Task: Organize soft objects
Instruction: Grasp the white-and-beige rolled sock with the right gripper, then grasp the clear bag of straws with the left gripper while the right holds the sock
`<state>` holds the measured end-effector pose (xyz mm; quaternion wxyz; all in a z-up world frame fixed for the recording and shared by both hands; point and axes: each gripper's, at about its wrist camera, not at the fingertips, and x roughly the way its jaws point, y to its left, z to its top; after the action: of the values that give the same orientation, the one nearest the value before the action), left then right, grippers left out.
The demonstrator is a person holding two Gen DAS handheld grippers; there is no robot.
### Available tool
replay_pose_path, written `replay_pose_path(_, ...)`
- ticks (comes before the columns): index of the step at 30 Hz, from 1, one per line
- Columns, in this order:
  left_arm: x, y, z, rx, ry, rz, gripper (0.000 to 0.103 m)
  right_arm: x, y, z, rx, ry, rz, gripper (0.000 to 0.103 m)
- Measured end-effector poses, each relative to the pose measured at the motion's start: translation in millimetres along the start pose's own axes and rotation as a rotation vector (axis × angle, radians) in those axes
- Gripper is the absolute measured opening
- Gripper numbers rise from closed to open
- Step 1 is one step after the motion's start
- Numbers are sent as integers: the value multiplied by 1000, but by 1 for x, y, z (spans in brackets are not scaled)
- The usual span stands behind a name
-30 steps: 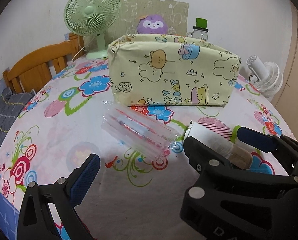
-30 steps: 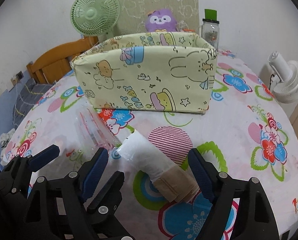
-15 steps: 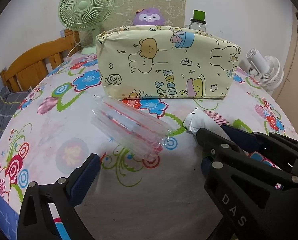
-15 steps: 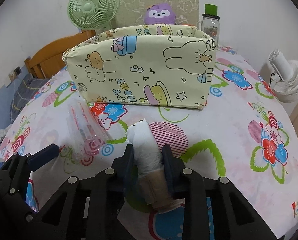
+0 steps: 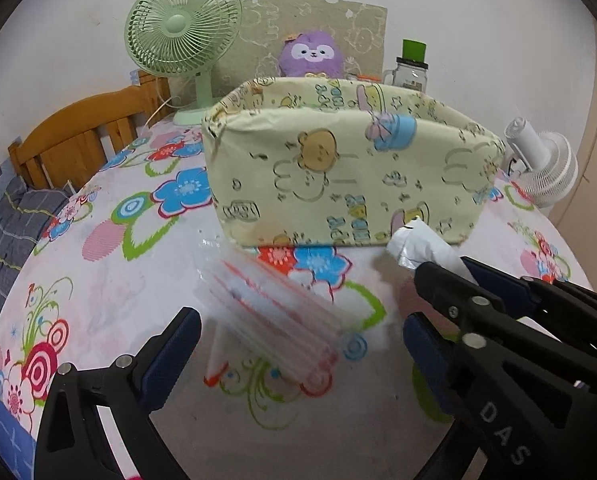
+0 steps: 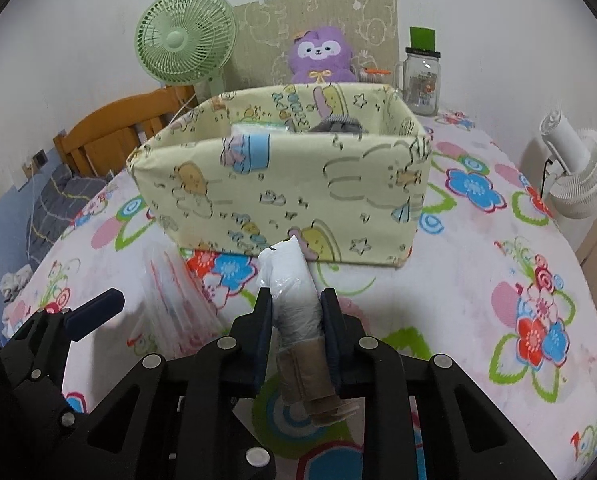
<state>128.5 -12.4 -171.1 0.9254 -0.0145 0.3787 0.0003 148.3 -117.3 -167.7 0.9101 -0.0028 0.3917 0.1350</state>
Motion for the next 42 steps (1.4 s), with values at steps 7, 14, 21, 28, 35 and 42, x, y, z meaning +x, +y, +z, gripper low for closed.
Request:
replay_pose_path(7, 10, 0, 14, -2, -3, 8, 102, 2, -8, 11, 20, -7, -13, 26)
replay_pose_path(14, 19, 1, 21, 26, 8, 33, 99, 11, -10, 14, 47, 6, -3, 26)
replay_pose_path(21, 28, 6, 18, 21, 40, 37, 83, 21, -8, 12, 54, 32, 2, 26)
replay_pose_path(28, 27, 11, 16, 13, 47, 48, 70, 25, -2, 11, 49, 41, 6, 26)
replay_pose_path(35, 21, 18, 11, 16, 39, 45, 52, 24, 9, 9, 23, 45, 8, 27)
replay_pose_path(42, 12, 21, 3, 28, 31, 22, 43, 23, 21, 4, 1, 54, 18, 27)
